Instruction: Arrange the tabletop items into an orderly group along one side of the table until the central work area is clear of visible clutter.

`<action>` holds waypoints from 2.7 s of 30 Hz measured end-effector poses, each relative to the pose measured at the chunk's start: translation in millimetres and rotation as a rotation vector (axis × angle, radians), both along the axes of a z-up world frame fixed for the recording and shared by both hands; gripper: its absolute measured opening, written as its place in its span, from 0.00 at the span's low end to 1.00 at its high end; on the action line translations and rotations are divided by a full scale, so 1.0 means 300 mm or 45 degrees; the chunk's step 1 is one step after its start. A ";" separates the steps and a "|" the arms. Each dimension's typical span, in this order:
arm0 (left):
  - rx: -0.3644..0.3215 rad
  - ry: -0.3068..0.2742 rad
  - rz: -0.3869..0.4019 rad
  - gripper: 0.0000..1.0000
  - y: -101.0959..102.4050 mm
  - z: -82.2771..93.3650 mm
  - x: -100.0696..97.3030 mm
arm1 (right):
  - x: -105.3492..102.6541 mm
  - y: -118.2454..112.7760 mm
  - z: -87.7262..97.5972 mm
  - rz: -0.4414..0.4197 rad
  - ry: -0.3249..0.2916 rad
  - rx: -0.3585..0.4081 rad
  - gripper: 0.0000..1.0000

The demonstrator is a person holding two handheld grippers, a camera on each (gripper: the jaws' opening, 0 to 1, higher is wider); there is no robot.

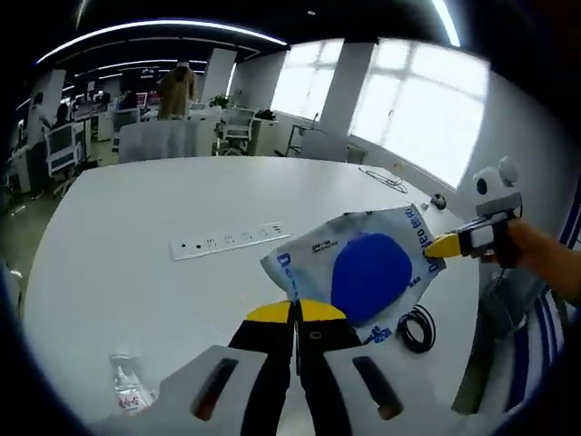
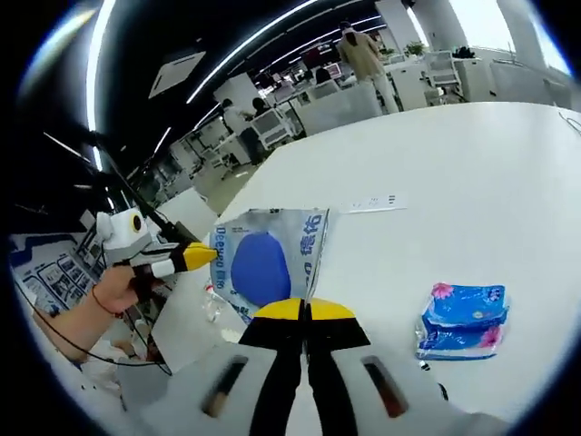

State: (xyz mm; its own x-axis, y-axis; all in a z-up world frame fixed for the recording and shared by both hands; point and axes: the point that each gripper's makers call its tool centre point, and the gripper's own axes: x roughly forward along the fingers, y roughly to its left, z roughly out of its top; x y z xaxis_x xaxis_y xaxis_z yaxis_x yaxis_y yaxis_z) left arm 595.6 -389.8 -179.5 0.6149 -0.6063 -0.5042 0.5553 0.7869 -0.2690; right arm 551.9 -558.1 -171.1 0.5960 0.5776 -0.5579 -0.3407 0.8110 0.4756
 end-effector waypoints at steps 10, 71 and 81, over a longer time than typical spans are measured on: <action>0.043 0.112 -0.058 0.00 -0.045 -0.131 -0.003 | -0.019 -0.028 -0.145 -0.116 0.124 -0.022 0.00; -0.031 0.426 -0.045 0.00 -0.136 -0.465 0.074 | 0.085 -0.146 -0.507 -0.298 0.389 -0.205 0.00; -0.057 0.443 -0.023 0.00 -0.128 -0.476 0.069 | 0.081 -0.144 -0.500 -0.296 0.369 -0.215 0.04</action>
